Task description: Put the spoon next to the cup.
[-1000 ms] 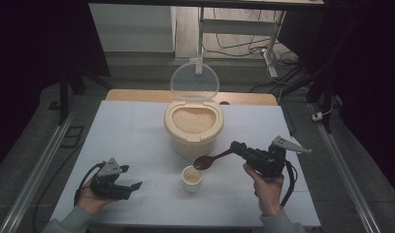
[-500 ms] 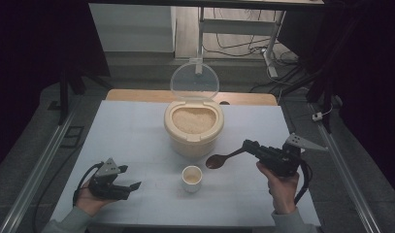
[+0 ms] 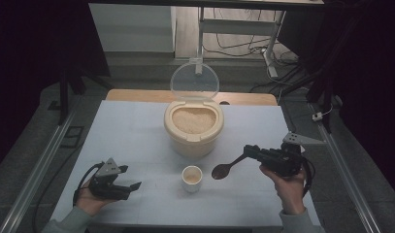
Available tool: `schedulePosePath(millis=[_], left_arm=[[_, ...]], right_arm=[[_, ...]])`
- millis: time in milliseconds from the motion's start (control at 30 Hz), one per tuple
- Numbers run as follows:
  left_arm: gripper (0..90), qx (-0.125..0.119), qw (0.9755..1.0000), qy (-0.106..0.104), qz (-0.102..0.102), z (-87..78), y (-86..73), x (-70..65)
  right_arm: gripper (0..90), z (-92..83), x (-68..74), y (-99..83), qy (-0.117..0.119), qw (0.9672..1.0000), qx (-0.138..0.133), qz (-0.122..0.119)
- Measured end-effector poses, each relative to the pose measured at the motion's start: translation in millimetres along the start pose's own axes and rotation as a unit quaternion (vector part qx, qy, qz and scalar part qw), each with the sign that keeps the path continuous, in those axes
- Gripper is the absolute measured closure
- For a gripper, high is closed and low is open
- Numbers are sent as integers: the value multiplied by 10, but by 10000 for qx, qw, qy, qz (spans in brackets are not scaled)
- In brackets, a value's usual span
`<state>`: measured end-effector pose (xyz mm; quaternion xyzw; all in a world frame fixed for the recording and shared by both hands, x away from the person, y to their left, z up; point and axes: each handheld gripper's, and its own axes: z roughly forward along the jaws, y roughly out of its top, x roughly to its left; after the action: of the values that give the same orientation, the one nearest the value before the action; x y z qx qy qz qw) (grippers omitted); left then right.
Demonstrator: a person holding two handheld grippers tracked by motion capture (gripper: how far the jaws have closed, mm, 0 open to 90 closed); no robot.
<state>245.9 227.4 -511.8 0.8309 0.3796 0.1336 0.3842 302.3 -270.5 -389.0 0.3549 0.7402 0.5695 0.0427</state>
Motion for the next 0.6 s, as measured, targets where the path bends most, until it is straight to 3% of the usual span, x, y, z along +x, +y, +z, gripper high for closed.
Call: schedulePosePath(millis=[233, 433, 600], left_arm=[[196, 9, 10000, -10, 12, 1, 1, -2], [196, 22, 10000, -19, 12, 6, 0, 2], [197, 28, 10000, -20, 21, 6, 2, -3]], right_arm=[[835, 158, 44, -26, 262, 9976, 638, -61], [835, 302, 70, -56, 524, 9905, 1262, -117], [835, 452, 59, -84, 600, 9848, 1622, -131]])
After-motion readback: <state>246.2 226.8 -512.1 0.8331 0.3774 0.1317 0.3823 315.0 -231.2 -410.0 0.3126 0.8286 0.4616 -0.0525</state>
